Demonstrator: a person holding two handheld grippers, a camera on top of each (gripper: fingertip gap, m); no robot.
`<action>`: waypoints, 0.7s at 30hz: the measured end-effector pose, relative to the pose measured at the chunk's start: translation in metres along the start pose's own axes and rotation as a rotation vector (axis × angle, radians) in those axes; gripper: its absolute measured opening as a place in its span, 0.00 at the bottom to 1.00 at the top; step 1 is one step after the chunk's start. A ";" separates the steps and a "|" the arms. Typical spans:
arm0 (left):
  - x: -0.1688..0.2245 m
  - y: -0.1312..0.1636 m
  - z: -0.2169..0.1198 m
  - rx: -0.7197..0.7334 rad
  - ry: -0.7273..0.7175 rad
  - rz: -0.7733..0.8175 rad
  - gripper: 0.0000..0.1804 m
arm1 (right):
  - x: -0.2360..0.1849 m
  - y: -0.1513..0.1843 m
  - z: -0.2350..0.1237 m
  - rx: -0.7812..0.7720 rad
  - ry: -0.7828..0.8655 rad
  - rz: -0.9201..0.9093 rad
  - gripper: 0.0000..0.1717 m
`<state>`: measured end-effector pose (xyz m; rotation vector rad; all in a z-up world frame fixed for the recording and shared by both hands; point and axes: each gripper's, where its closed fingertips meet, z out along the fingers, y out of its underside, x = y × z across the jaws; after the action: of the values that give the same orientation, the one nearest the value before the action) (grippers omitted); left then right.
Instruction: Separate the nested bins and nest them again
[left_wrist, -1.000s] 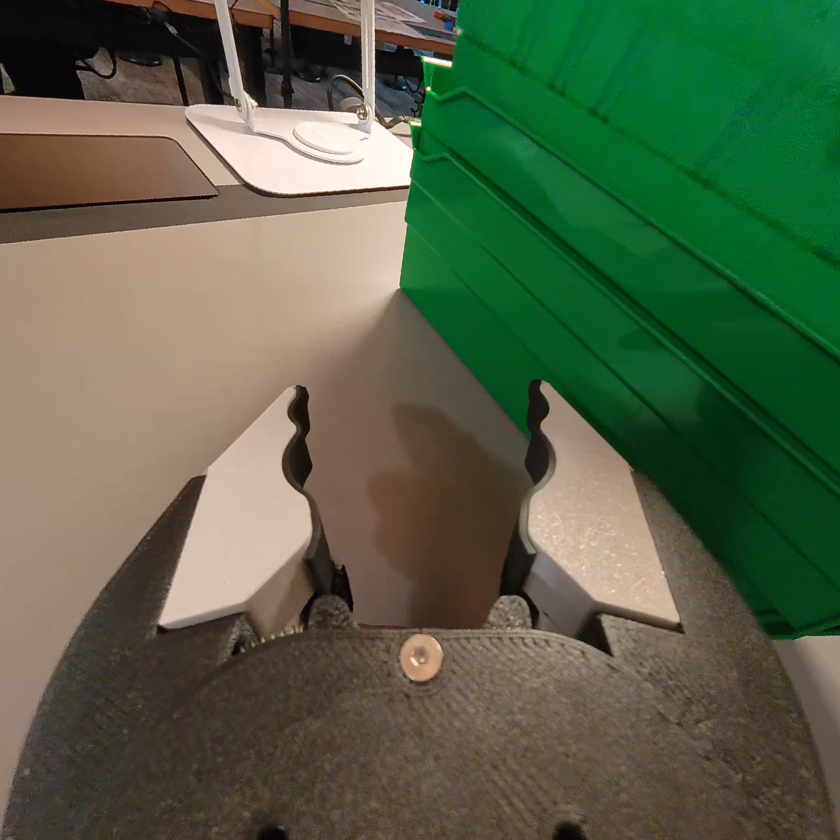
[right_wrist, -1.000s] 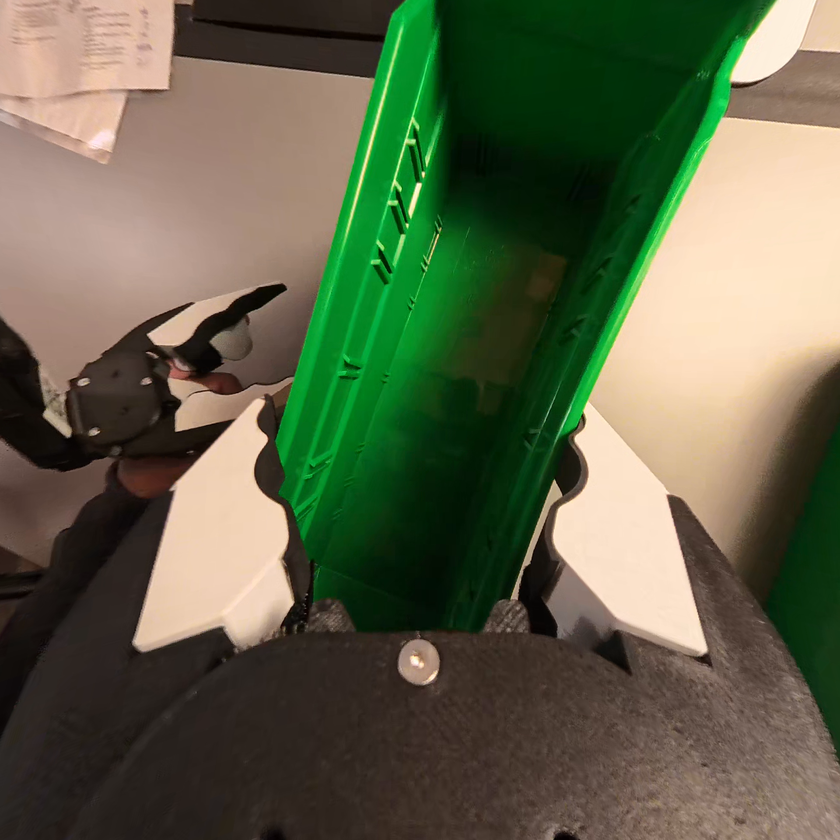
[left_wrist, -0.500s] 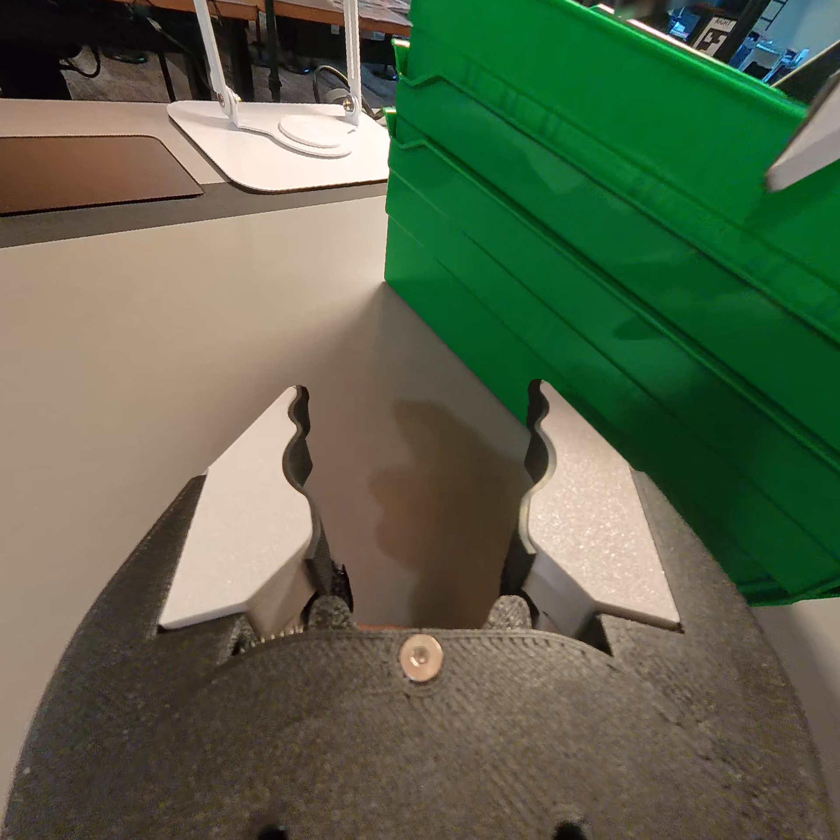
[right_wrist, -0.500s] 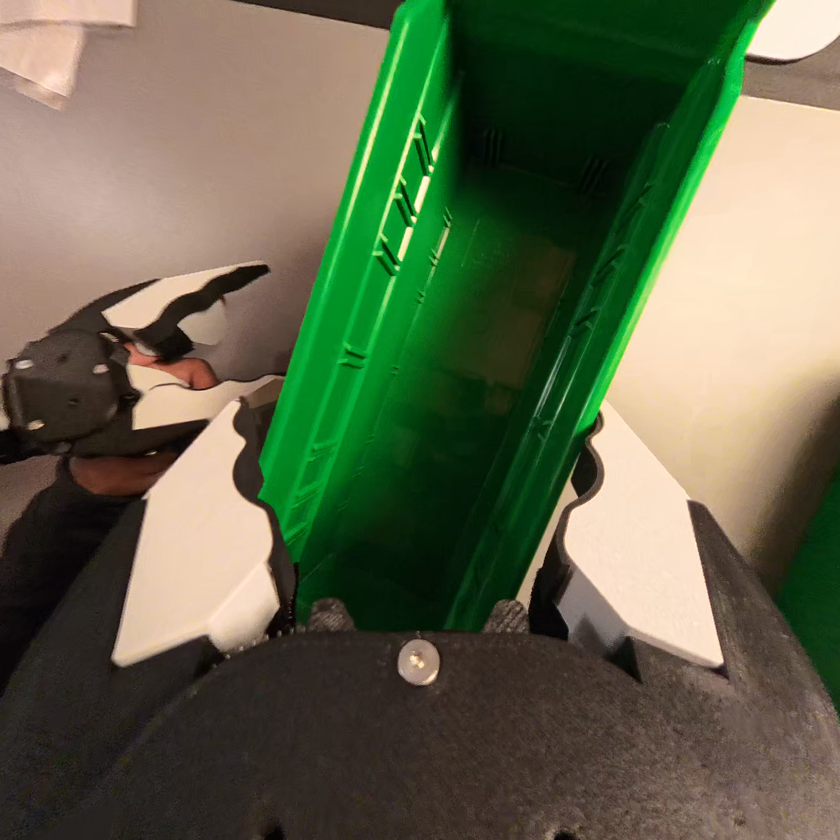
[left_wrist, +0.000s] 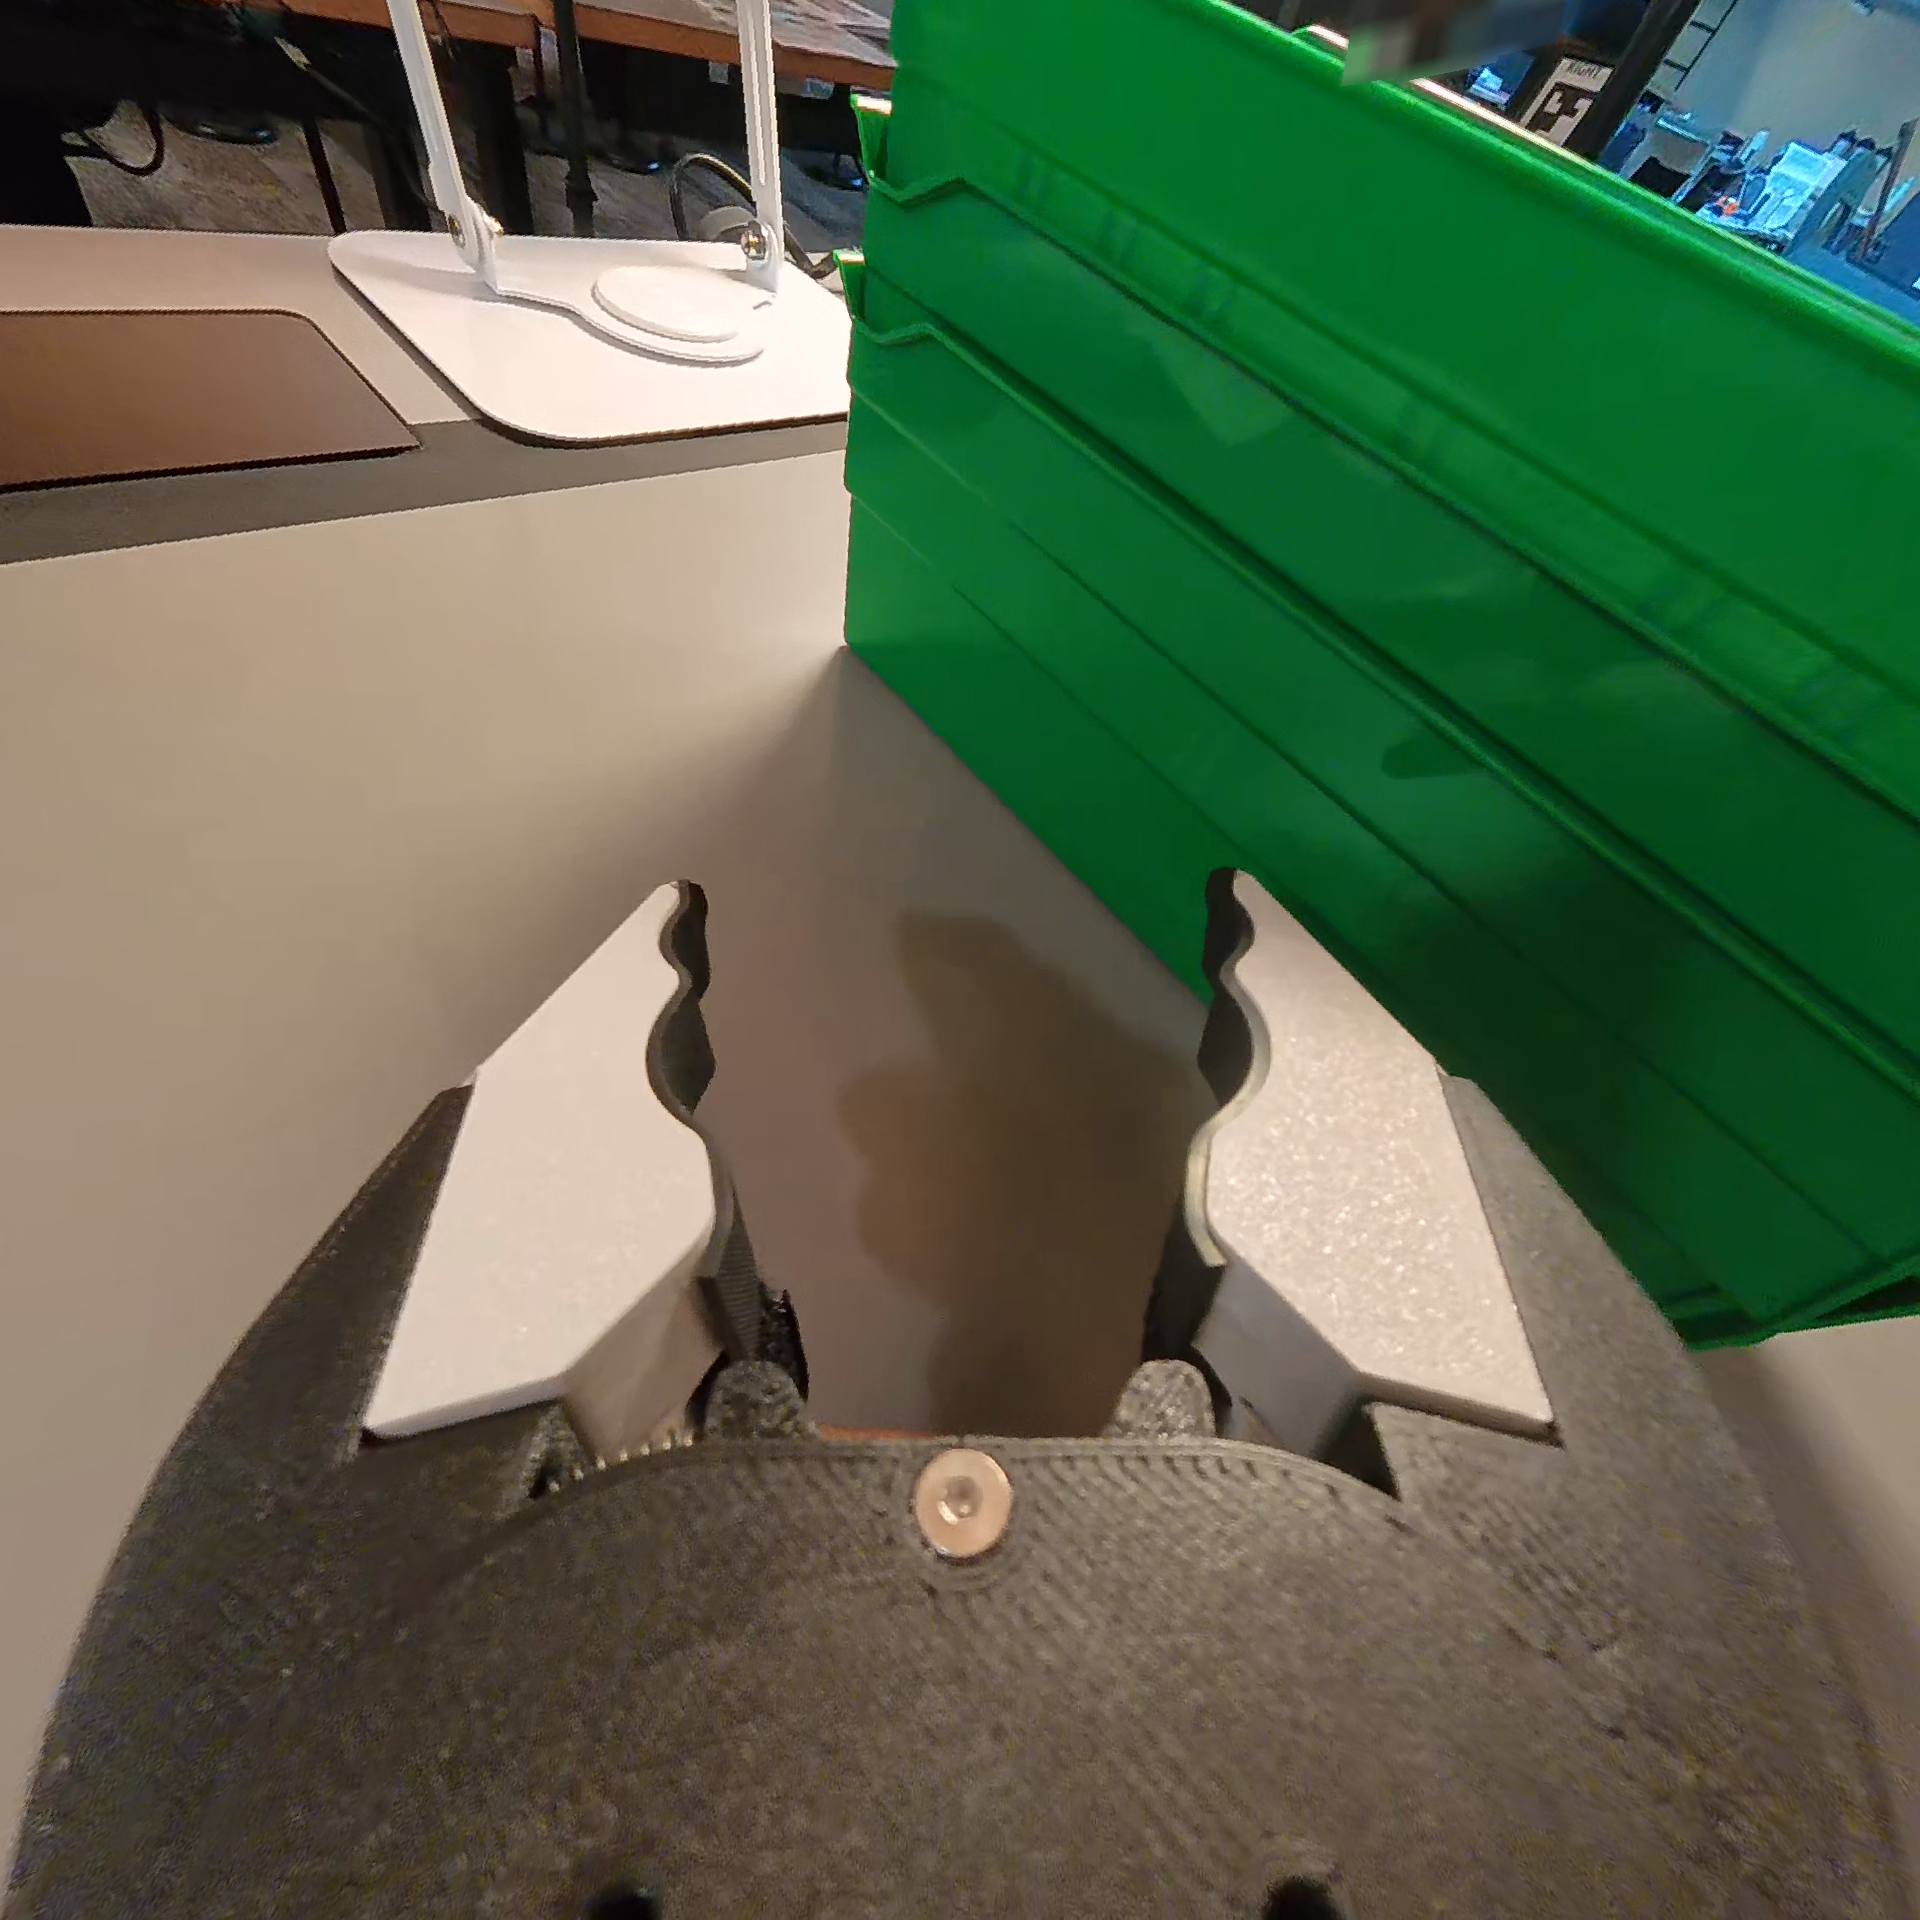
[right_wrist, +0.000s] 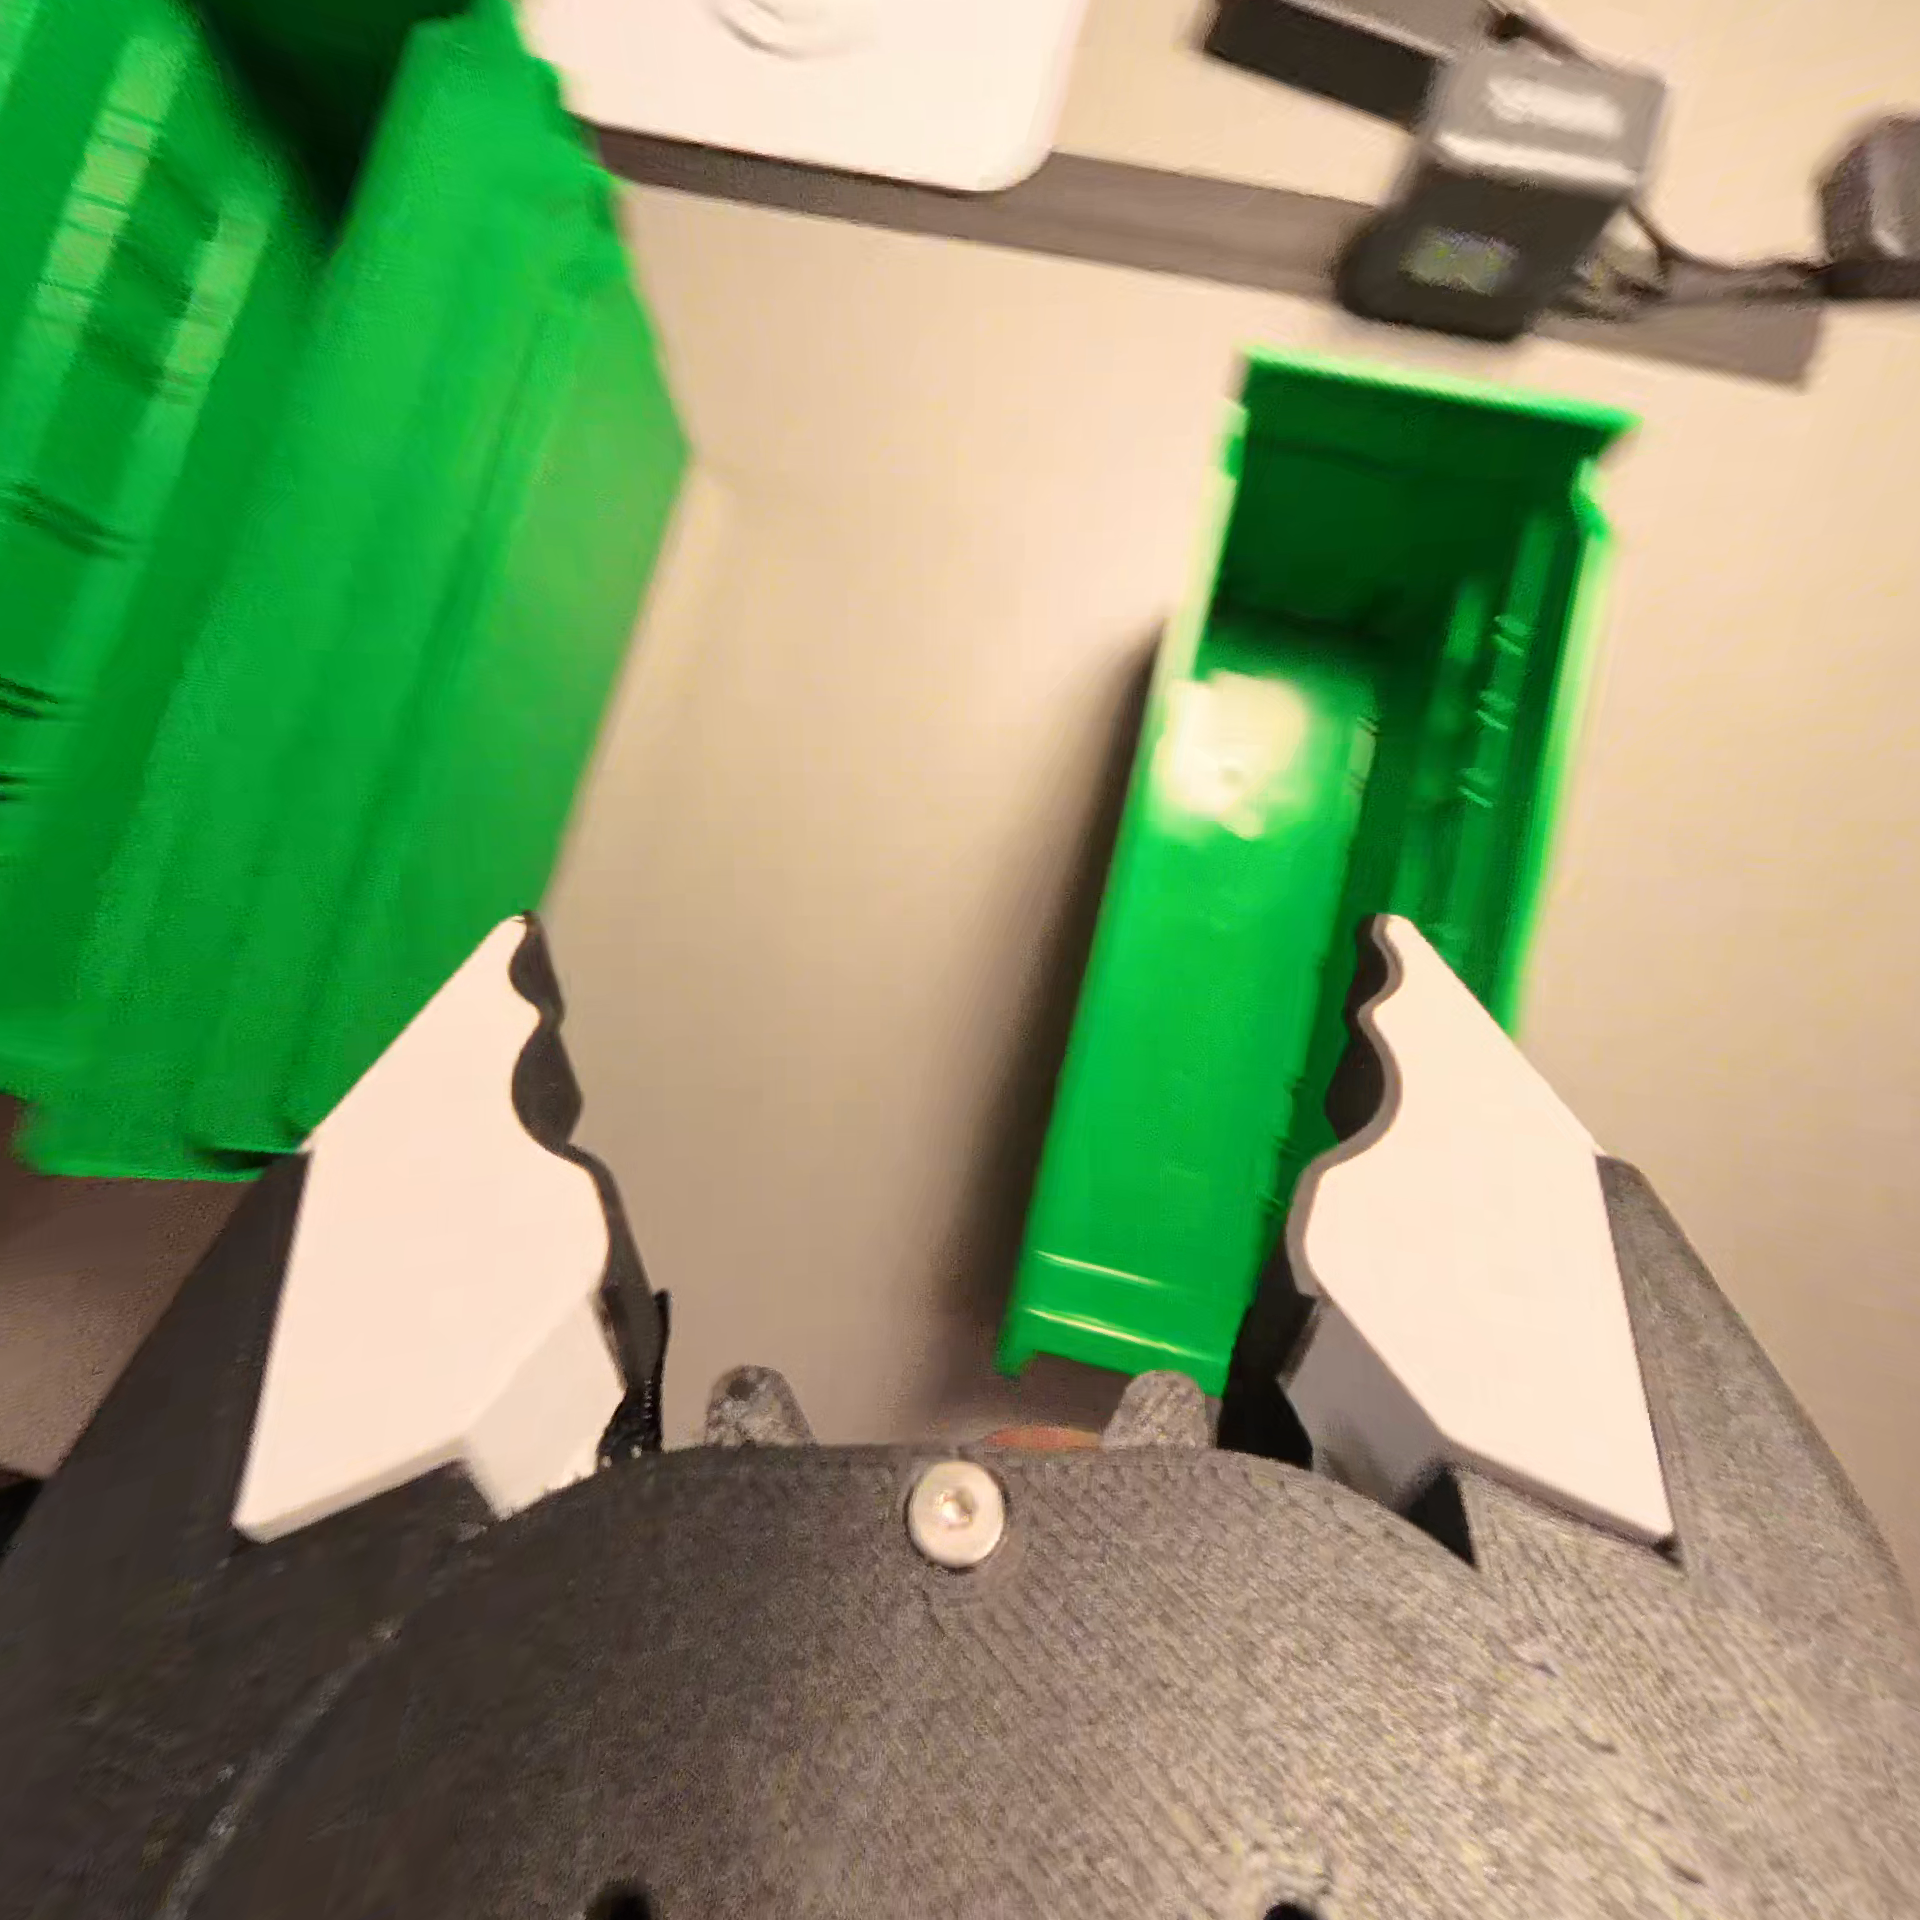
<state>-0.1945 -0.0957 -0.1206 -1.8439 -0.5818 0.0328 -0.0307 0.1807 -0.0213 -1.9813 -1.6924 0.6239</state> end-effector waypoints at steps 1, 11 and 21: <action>0.001 0.000 0.000 0.001 0.002 0.001 0.53 | 0.021 0.011 0.002 -0.025 0.021 0.021 0.87; 0.001 -0.001 -0.006 0.022 0.063 -0.083 0.50 | 0.086 0.052 0.050 -0.211 0.011 0.066 0.92; 0.000 -0.002 -0.008 0.028 0.120 -0.159 0.49 | 0.079 0.066 0.088 -0.371 -0.137 0.129 0.87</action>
<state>-0.1928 -0.1026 -0.1160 -1.7543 -0.6381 -0.1736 -0.0216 0.2542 -0.1343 -2.3679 -1.8832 0.5285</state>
